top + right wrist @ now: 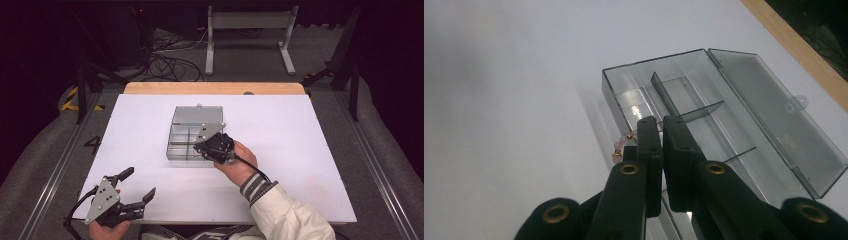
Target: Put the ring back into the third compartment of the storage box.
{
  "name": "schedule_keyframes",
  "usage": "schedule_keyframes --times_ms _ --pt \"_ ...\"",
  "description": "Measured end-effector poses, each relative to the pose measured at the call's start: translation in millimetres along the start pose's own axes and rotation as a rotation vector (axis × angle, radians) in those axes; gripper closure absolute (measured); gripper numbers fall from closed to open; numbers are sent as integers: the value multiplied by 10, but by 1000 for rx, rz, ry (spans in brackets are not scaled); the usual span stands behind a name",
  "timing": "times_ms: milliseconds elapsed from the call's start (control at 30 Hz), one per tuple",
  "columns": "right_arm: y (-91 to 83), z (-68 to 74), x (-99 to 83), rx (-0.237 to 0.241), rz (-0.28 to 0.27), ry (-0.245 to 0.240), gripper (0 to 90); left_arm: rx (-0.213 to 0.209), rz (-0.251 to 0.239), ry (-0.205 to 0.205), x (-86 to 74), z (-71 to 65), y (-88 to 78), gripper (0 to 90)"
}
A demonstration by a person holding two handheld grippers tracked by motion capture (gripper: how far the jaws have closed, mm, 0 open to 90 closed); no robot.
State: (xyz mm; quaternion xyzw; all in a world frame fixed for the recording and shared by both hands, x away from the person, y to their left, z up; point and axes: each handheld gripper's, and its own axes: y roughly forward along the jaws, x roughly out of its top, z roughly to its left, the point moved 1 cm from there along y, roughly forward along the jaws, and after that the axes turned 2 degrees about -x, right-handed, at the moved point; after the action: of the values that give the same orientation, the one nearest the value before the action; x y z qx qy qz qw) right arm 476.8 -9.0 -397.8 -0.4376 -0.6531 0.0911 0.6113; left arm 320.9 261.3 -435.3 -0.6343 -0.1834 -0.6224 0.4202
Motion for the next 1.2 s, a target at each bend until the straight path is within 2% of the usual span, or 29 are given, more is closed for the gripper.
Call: schedule_keyframes --times_ms 600,867,1200 --pt "6 -253 32 -52 28 35 874 3 0 4 1 4 -5 152" --pt "61 -393 9 -93 42 44 874 4 -1 4 1 7 -5 152" --pt "139 -563 -55 -116 60 97 874 6 -4 2 1 8 -7 152"
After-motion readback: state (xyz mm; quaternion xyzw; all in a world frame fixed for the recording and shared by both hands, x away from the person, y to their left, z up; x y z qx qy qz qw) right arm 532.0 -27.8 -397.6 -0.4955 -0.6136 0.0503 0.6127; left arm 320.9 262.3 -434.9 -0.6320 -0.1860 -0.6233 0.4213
